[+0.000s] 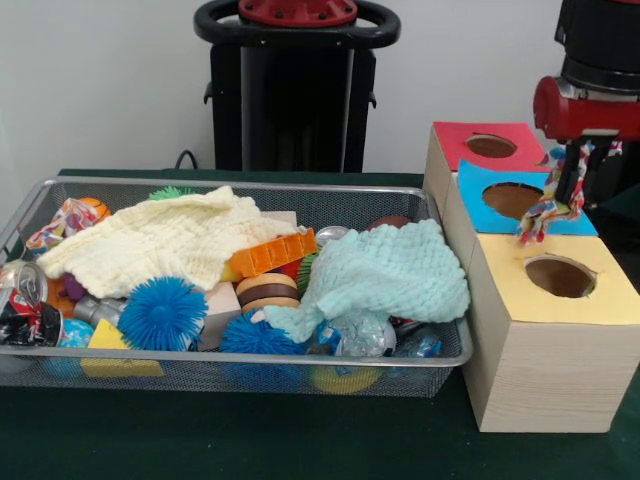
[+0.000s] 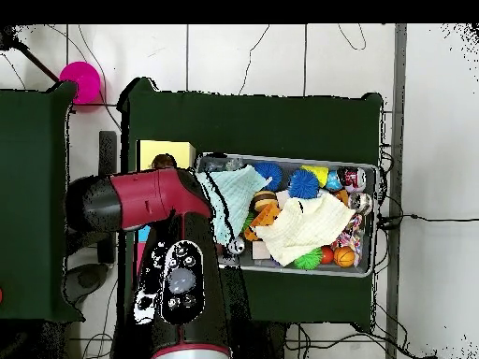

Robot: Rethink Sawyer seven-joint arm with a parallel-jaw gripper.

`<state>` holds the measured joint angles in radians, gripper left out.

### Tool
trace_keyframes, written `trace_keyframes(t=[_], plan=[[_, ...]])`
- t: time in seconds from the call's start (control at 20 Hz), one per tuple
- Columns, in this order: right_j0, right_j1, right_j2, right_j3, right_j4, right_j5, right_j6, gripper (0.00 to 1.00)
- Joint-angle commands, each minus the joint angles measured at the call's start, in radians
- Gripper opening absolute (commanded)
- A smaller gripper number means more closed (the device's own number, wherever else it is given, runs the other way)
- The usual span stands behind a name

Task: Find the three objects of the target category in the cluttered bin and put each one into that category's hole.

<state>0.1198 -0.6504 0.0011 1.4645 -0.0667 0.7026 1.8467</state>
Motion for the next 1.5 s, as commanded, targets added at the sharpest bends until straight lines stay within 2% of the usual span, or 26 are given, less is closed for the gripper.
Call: trace_keyframes(t=[0.05, 0.6, 1.15, 1.5], plan=[[-0.028, 0.077, 0.098, -0.049, 0.009, -0.051, 0.062, 0.00], [-0.020, 0.088, 0.101, -0.092, 0.020, -0.029, 0.075, 0.00], [0.000, 0.093, 0.089, -0.193, 0.029, 0.081, 0.079, 0.00], [-0.026, 0.131, 0.101, -0.216, 0.016, 0.045, 0.040, 0.00]])
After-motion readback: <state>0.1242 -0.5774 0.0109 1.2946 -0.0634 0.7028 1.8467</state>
